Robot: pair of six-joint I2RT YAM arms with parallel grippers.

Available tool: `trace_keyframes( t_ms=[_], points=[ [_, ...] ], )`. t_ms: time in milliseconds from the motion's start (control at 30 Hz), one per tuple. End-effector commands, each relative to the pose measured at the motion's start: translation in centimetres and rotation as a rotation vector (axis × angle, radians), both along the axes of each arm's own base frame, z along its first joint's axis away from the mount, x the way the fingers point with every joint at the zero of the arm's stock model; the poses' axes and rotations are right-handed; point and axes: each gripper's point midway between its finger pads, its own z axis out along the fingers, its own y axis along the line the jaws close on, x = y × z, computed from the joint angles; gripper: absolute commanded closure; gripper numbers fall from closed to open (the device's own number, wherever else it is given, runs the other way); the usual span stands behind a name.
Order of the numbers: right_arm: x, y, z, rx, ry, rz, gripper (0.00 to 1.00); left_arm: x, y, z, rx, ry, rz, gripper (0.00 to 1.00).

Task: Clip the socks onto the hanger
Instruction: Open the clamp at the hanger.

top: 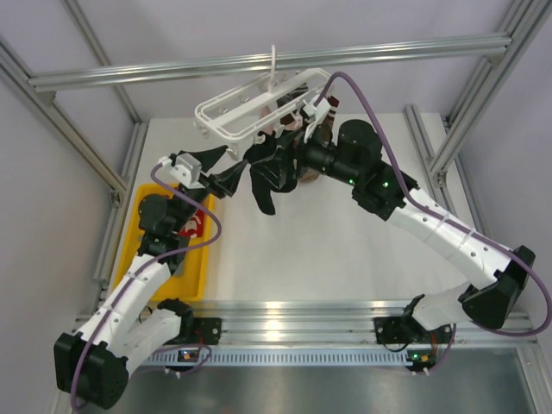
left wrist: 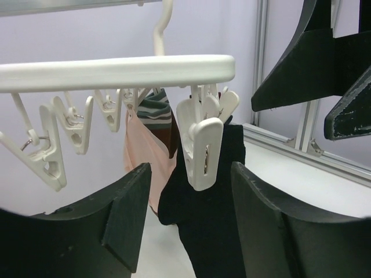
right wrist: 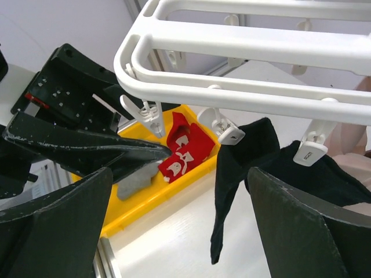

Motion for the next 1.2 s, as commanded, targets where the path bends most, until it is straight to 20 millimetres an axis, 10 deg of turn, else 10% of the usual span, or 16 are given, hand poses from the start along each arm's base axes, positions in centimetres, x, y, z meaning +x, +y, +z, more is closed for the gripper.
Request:
trace_keyframes(
  t_ms=[0, 333, 1167],
  points=[
    [-0.8, 0.5, 2.3, 0.015, -0.050, 0.042, 0.00, -0.9, 0.2, 4.0, -0.047, -0.106, -0.004, 0.39],
    [-2.6, 0.6, 6.2, 0.282, -0.203, 0.095, 0.02, -1.6, -0.5, 3.1, 0.020, -0.076, -0.044, 0.66],
    [-2.6, 3.7, 3.3, 0.361, -0.474, 0.086, 0.39, -1.6, -1.0, 2.6, 0.136, -0.109, -0.050, 0.94]
  ],
)
